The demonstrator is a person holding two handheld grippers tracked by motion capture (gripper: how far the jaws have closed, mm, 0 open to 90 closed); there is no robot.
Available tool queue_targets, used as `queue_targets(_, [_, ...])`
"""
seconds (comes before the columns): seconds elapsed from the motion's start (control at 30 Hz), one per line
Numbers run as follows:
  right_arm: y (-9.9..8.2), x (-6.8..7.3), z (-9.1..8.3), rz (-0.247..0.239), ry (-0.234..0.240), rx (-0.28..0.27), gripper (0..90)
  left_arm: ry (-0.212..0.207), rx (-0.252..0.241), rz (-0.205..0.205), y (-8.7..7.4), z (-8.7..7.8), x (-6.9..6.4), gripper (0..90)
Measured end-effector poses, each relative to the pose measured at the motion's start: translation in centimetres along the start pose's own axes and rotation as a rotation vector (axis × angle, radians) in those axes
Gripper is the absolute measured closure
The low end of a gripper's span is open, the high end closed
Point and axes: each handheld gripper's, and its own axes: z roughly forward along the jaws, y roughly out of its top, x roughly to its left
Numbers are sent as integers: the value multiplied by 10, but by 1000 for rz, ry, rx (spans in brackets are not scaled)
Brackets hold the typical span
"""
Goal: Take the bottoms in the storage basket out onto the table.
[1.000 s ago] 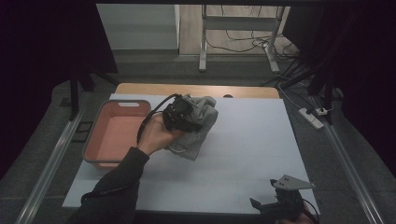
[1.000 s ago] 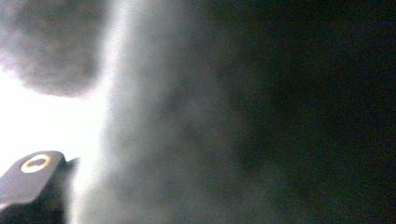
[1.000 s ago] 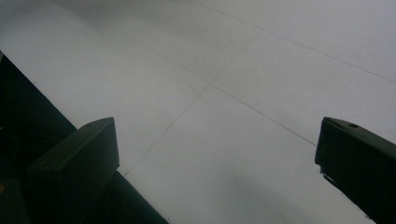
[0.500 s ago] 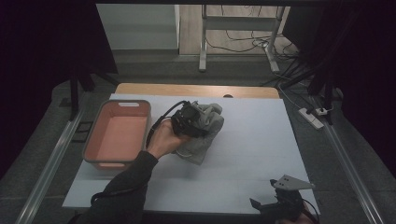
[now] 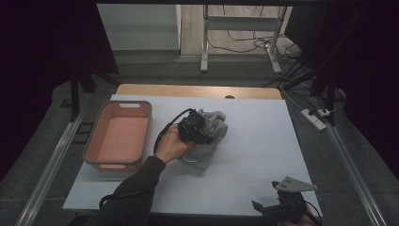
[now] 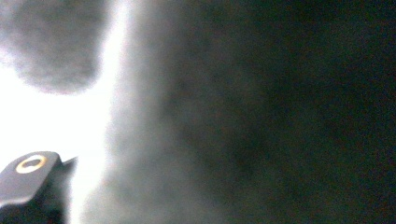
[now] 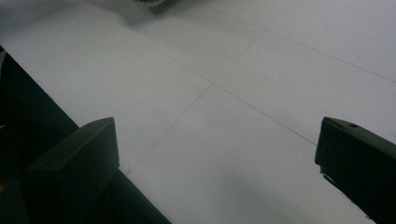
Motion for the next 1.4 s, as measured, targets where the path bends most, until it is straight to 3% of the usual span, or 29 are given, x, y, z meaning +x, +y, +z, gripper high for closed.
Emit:
queue_targets(0.2, [0, 0, 0, 0, 3, 0, 0, 18, 19, 4, -8, 15, 4, 532])
queue_targets(0.77, [0, 0, 0, -2, 5, 4, 0, 45, 39, -61, -18, 40, 15, 488])
queue_targets(1.2, [0, 0, 1, -4, 9, 7, 0, 37, 47, -78, -21, 50, 18, 398])
queue_targets(1.4, [0, 0, 1, -3, 11, 8, 0, 10, 45, -74, -19, 49, 19, 317])
